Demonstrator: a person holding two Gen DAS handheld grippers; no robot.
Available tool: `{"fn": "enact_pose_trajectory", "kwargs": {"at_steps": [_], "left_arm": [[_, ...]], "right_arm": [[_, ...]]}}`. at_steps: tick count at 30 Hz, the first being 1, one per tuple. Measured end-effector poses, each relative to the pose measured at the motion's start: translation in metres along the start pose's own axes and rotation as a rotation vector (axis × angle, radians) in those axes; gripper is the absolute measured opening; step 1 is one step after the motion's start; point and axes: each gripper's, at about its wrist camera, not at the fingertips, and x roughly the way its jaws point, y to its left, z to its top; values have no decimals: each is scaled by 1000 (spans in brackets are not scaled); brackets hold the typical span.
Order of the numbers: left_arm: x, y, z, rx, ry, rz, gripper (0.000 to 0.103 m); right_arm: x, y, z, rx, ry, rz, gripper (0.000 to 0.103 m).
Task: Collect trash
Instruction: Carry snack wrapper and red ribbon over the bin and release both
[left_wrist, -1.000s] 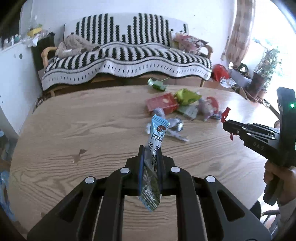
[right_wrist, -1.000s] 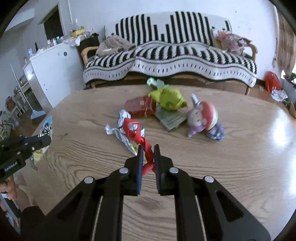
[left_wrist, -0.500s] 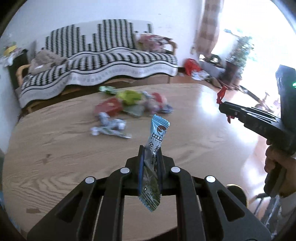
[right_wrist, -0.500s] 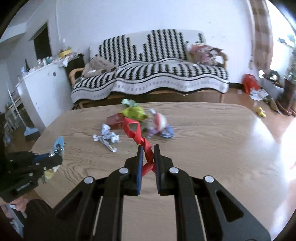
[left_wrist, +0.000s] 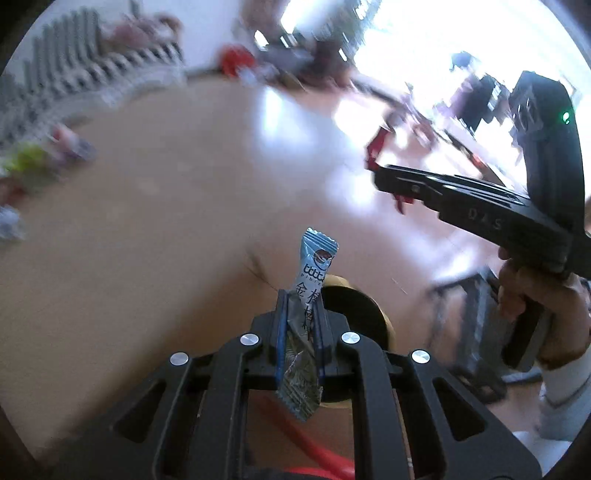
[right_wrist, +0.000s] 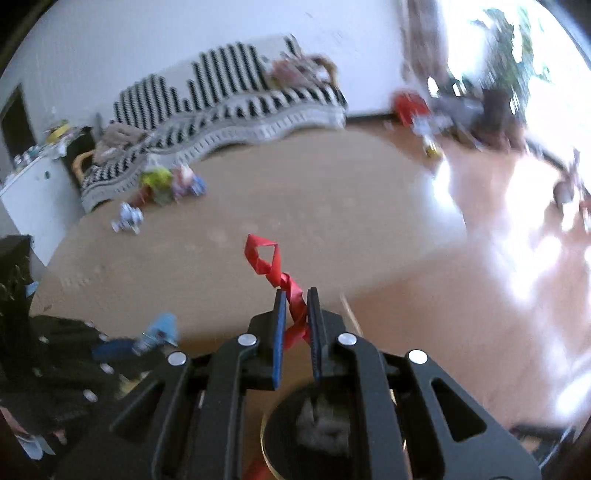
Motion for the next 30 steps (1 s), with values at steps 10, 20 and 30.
{"fn": "enact_pose_trajectory", "kwargs": {"at_steps": [10, 20, 30], "left_arm": [[118, -46, -34, 70, 252, -46, 11], [130, -47, -34, 85, 272, -45, 11], [132, -50, -33, 67, 272, 18, 70]], "right_arm": [[47, -76, -103, 213, 231, -19, 12], [58, -81, -97, 239, 264, -4, 12], [55, -80, -88, 237, 245, -38, 93]]}}
